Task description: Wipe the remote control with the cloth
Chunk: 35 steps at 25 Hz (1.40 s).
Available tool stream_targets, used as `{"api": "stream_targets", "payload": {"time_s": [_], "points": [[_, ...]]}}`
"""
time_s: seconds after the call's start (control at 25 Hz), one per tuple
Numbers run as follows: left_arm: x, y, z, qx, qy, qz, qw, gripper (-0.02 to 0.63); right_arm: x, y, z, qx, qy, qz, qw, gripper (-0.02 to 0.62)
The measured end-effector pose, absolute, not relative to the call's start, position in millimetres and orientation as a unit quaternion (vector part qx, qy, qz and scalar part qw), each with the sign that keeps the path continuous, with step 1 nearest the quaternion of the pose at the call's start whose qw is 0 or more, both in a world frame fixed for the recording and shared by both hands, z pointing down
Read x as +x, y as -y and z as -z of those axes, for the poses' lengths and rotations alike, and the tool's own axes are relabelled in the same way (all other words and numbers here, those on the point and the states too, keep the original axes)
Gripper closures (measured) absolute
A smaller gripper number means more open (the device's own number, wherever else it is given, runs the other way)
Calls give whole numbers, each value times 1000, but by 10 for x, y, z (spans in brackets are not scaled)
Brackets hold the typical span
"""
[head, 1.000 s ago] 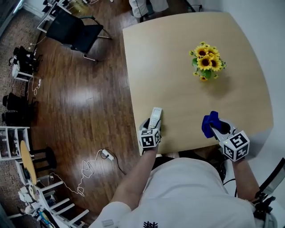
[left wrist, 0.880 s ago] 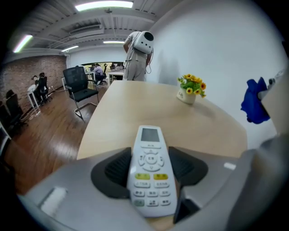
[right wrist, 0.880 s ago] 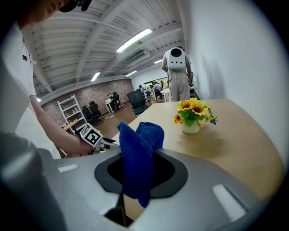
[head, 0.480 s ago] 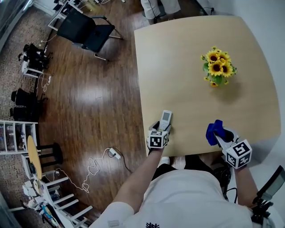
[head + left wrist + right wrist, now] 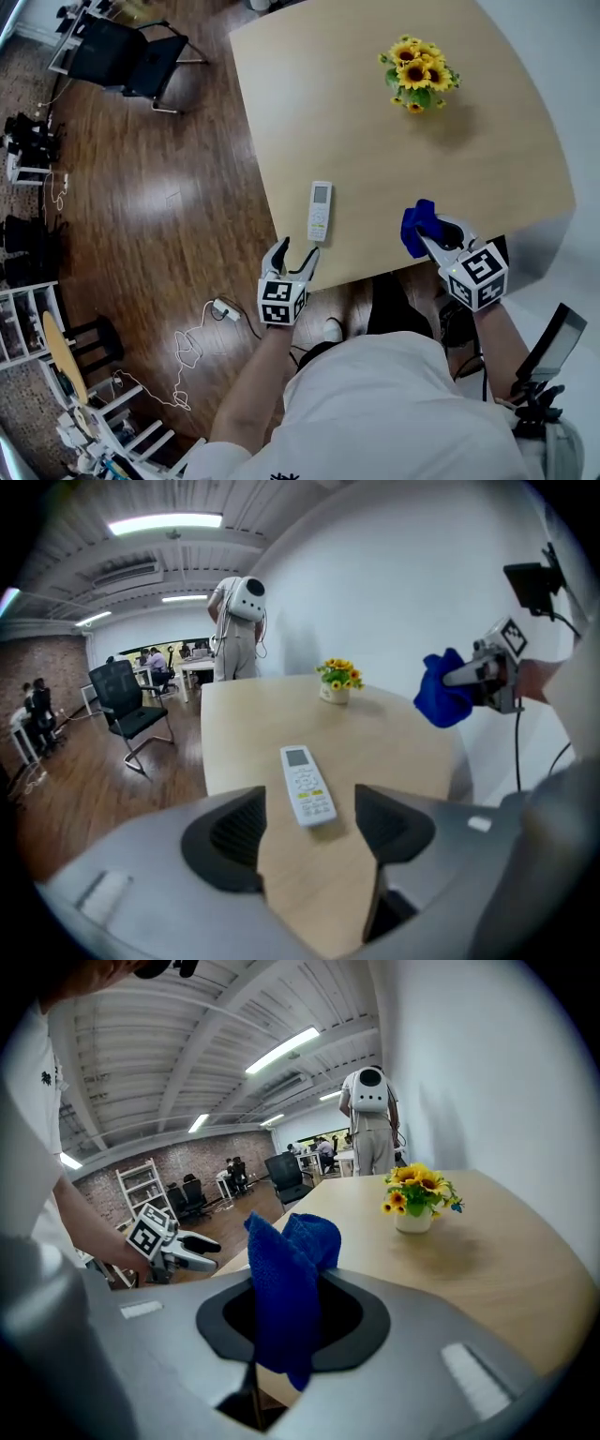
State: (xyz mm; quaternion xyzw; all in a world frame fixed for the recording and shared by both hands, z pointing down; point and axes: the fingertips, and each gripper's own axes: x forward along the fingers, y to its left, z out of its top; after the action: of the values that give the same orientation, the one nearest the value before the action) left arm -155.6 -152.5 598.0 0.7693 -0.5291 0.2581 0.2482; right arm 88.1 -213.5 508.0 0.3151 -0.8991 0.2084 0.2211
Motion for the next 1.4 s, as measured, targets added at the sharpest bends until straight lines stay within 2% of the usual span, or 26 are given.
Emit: {"api": "stream_targets", "payload": {"time_s": [0.4, 0.64, 0.88, 1.16, 1.4], "points": [[-1866, -309, -5131, 858, 460, -160, 164, 308, 424, 553, -4717, 394, 885, -163, 185, 515], [-1971, -1768, -4674, 903, 379, -155, 130, 321, 406, -1094, -4300, 450, 861, -150, 185, 515], [-1916, -2281, -4441, 906, 380, -141, 123, 322, 492, -1844, -4052, 453, 860, -129, 197, 515], [-1165, -2831, -4071, 919, 361, -117, 105, 327, 841, -2615, -3652, 440, 873, -104, 184, 515], [-422, -3369, -3975, 931, 337, -105, 88, 330, 1292, -3209, -3825, 437, 875, -104, 178, 515]]}}
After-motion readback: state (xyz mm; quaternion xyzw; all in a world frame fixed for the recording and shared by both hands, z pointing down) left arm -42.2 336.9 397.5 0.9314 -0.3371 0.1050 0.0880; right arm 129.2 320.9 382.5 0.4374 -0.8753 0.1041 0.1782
